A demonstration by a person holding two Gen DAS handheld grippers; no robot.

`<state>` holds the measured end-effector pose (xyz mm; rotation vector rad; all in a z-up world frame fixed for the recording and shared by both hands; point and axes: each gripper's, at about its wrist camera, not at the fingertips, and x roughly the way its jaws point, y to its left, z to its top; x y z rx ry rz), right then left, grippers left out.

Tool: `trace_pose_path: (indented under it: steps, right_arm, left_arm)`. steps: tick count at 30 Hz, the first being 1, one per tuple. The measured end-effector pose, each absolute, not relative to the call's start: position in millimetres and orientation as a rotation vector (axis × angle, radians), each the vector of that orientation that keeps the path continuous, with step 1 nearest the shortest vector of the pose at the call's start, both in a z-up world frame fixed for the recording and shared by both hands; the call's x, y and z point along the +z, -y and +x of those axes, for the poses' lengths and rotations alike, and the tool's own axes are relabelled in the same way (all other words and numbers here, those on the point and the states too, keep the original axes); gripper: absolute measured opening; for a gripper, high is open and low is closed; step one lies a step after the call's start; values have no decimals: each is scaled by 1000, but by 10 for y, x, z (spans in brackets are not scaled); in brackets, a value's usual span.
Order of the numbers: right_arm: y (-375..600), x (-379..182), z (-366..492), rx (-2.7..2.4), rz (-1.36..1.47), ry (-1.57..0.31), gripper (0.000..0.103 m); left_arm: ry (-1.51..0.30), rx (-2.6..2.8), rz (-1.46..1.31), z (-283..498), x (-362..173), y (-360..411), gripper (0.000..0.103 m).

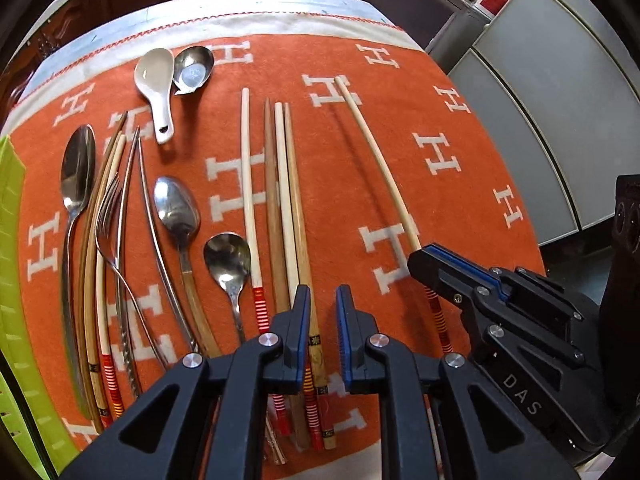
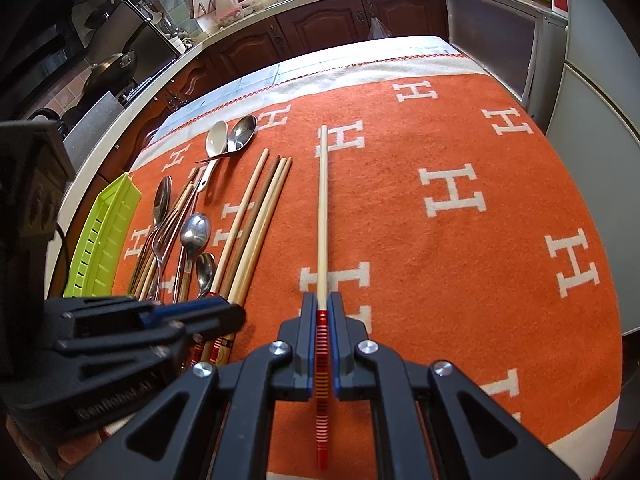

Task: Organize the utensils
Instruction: 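Lift the held chopsticks off the mat with both tools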

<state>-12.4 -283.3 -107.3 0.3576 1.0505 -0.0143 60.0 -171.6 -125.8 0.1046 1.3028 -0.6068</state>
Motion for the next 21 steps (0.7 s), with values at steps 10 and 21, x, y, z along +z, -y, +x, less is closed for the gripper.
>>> trace_pose_path:
  steps: [10,21]
  right_arm:
    - [2841,-1087,-131,-14,364,-1056,6]
    - [2836,-1068,-149,-20,362,-1051,6]
  left_arm:
    - [-1294,-616,92,636,-1260,1728,11]
    - [-1245,-567,151,679,-1329,1842,12]
